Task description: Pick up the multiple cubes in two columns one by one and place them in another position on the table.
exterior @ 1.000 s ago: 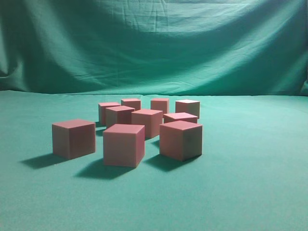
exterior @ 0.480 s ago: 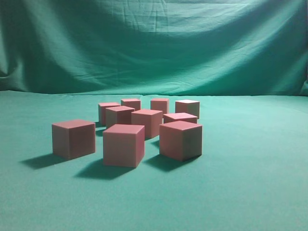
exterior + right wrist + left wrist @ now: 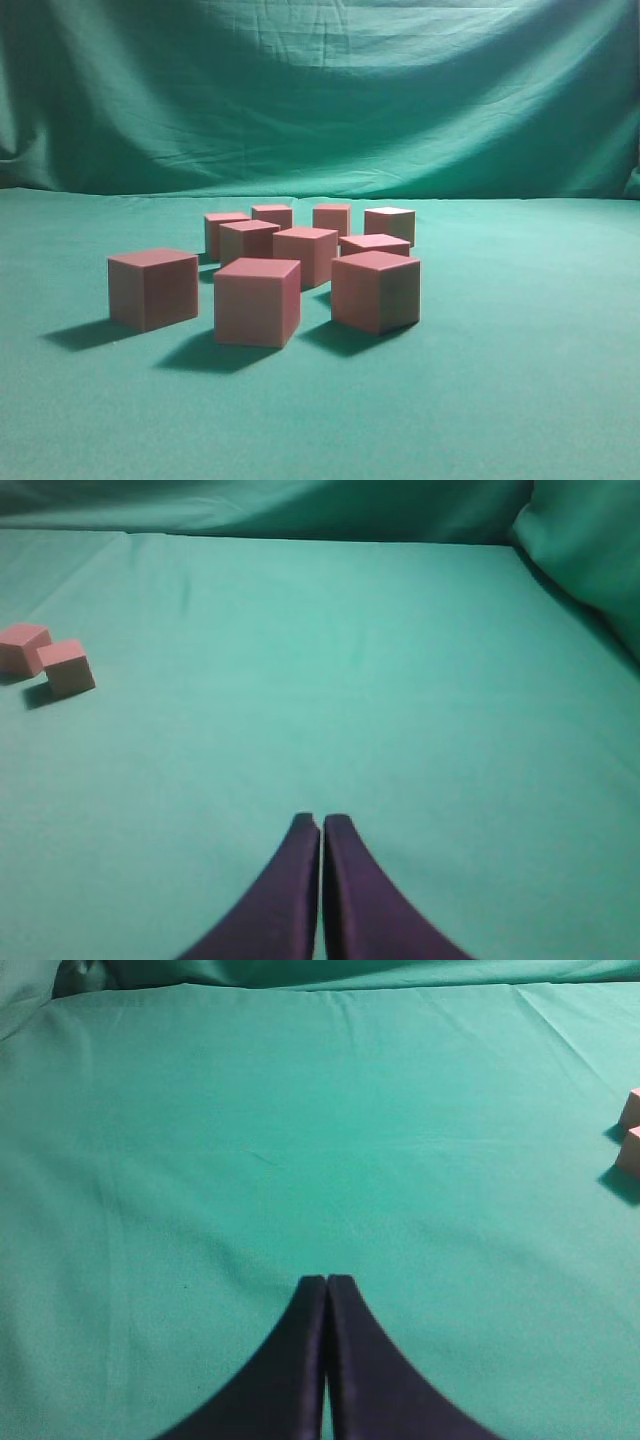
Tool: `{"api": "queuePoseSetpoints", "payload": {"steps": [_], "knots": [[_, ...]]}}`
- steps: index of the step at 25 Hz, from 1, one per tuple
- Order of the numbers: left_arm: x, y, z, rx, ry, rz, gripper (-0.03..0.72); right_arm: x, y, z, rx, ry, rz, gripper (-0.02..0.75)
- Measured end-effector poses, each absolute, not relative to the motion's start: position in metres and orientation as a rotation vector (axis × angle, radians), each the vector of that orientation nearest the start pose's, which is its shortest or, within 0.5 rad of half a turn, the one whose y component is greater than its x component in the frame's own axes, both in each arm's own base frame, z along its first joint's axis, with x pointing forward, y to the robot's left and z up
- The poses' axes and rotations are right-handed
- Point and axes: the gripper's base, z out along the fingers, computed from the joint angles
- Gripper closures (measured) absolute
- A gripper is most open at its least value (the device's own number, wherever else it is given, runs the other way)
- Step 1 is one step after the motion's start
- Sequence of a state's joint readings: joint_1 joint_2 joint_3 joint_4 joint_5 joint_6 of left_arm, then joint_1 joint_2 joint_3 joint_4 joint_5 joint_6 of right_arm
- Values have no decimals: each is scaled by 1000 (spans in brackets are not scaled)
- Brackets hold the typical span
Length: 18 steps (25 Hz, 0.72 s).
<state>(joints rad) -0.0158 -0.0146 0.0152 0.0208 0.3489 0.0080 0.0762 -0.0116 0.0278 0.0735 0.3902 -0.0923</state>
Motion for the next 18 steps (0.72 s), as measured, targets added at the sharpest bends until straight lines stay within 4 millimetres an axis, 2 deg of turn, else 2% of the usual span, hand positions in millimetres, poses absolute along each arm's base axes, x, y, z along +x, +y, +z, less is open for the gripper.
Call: {"api": "queuePoseSetpoints", "payload": {"steps": [18], "knots": [[53,0,177,35,1833,15,688,52,7,169,-113,1888,65,738]]}}
